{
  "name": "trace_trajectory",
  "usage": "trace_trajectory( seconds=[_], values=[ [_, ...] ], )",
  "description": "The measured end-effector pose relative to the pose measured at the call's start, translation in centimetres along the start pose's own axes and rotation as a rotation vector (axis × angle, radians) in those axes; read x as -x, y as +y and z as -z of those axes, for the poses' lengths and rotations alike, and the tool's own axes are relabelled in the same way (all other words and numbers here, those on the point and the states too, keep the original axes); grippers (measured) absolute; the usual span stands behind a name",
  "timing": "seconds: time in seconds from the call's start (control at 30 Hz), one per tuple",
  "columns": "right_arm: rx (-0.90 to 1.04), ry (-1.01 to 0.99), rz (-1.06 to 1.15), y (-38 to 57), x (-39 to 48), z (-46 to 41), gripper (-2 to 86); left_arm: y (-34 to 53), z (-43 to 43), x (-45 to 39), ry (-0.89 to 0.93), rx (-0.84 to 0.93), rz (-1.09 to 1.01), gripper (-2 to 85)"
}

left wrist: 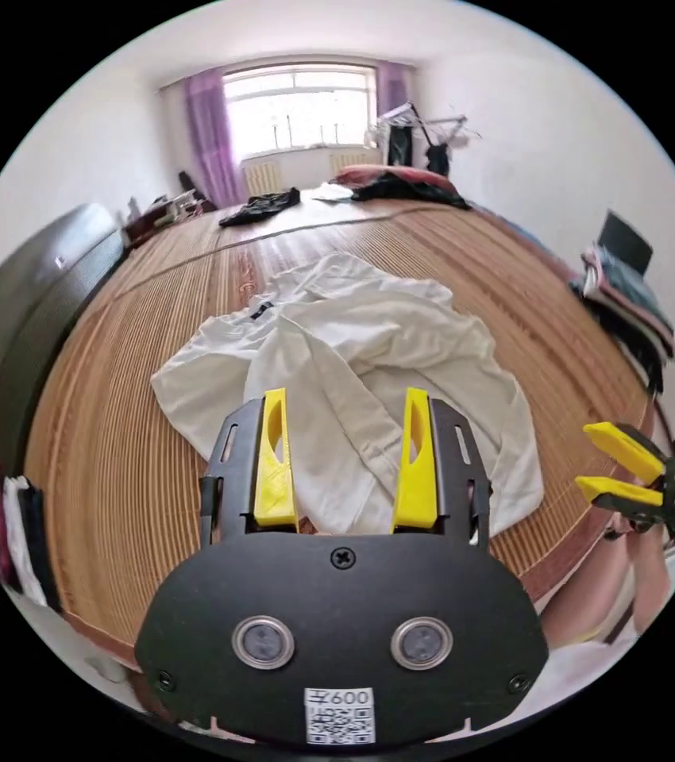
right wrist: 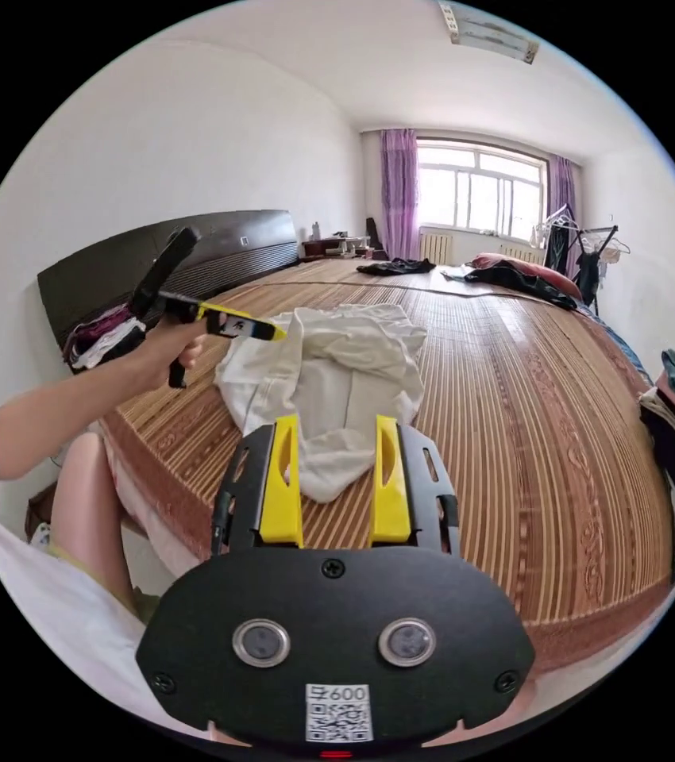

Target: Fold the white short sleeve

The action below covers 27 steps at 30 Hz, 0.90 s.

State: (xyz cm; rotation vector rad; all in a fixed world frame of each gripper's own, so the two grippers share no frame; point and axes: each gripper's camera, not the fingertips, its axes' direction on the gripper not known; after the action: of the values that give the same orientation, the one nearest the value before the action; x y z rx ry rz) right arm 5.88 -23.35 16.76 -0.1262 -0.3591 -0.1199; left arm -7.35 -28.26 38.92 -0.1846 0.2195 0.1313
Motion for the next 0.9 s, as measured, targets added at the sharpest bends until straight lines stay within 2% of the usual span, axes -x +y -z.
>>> trace_trajectory(
  seconds=[0.13, 0.2, 0.33, 0.37, 0.53, 0.7, 0.77, 0.9],
  values=[
    [0.079, 0.038, -0.035, -6.3, -7.1, -5.2, 12.4, -3.4, -1.5, 2.5, 0.138, 0.126, 0.009, 15.2],
    [0.201, 0.060, 0.002, -9.1, -10.1, -9.2, 11.6, -4.1, -2.3, 1.6, 0.060, 0.152, -0.029, 13.1],
    [0.391, 0.065, 0.078, -10.5, -13.4, -12.2, 5.3, -3.5, -1.2, 0.8, 0.063, 0.180, -0.124, 3.8],
    [0.371, 0.065, 0.109, -10.6, -14.1, -10.8, 1.0, -2.8, 0.9, 0.7, 0.036, 0.153, -0.163, 3.2],
    [0.069, 0.038, 0.098, -10.3, -17.2, 2.3, -0.7, 1.5, 15.5, 3.3, 0.049, 0.010, -0.236, 1.6],
    [-0.282, 0.068, 0.059, -6.6, -18.6, 21.4, -0.8, 9.0, 38.2, 8.4, 0.168, -0.190, -0.220, 0.8],
    [-0.362, 0.100, -0.008, -4.5, -19.4, 27.1, -0.8, 11.6, 45.4, 9.4, 0.164, -0.218, -0.227, 0.7],
    [-0.352, 0.096, -0.089, 1.2, -21.7, 35.7, -0.8, 18.8, 59.9, 10.4, 0.242, -0.252, -0.264, 0.5]
  ],
)
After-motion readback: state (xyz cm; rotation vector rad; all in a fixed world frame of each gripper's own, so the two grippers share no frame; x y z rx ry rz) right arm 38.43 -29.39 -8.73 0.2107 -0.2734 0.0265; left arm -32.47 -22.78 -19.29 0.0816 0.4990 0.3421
